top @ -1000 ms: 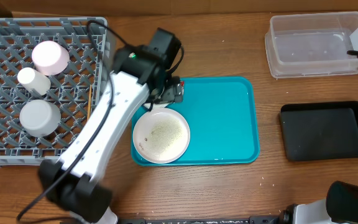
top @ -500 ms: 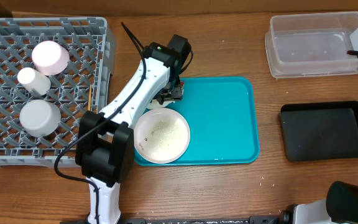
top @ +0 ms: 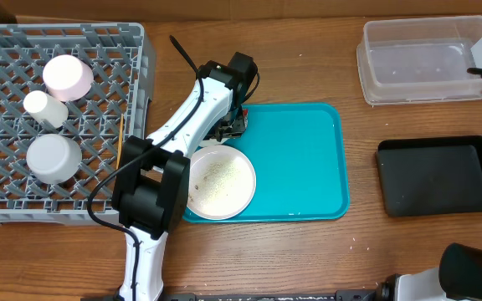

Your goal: Sort waste into correct bins and load items into the dishwasher

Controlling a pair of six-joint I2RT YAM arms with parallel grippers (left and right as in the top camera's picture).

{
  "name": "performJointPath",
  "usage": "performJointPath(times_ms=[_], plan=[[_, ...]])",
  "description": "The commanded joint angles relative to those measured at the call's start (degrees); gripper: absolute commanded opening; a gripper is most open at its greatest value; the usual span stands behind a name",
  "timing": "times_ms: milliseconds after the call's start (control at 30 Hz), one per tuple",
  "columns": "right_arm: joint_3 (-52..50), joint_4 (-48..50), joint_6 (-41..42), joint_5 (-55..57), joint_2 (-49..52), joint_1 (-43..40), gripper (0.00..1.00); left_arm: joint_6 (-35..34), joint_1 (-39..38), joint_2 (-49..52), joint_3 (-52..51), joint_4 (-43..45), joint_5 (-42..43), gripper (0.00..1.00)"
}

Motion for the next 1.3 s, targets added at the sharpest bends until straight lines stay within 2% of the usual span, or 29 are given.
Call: performJointPath(times_ms=[0, 633, 700, 800, 933, 1133, 1267], plan=[[-0.04, 0.26, -0.22, 1.01, 0.11, 0.04, 1.0, -0.28, 0.24, 0.72, 0.83, 0.7, -0.11, 0.49], [-0.04, 0.26, -0.22, 1.01, 0.11, 0.04, 1.0, -0.15, -0.02, 0.83, 0.44, 2.43, 1.6, 0.58], [-0.04, 0.26, -0.22, 1.01, 0.11, 0.04, 1.0, 1.44, -0.11, 0.83, 0.44, 2.38, 3.28, 0.58], [-0.04, 0.26, -0.22, 1.01, 0.11, 0.04, 1.0, 7.96, -0.37, 0.83, 0.44, 2.71, 10.36, 0.57], [-0.04, 0.26, -0.22, 1.01, 0.11, 0.04, 1.0, 12.15, -0.98, 0.83, 0.44, 2.86, 16.39, 0.63], [-0.04, 0.26, -0.22, 1.01, 0.11, 0.04, 0.99, 12.04, -2.6, 0.57, 0.57, -0.11, 17.51, 0.66], [-0.04, 0.26, -0.22, 1.01, 0.11, 0.07, 1.0, 8.37, -3.85, -0.96, 0.59, -3.48, 18.16, 0.68]])
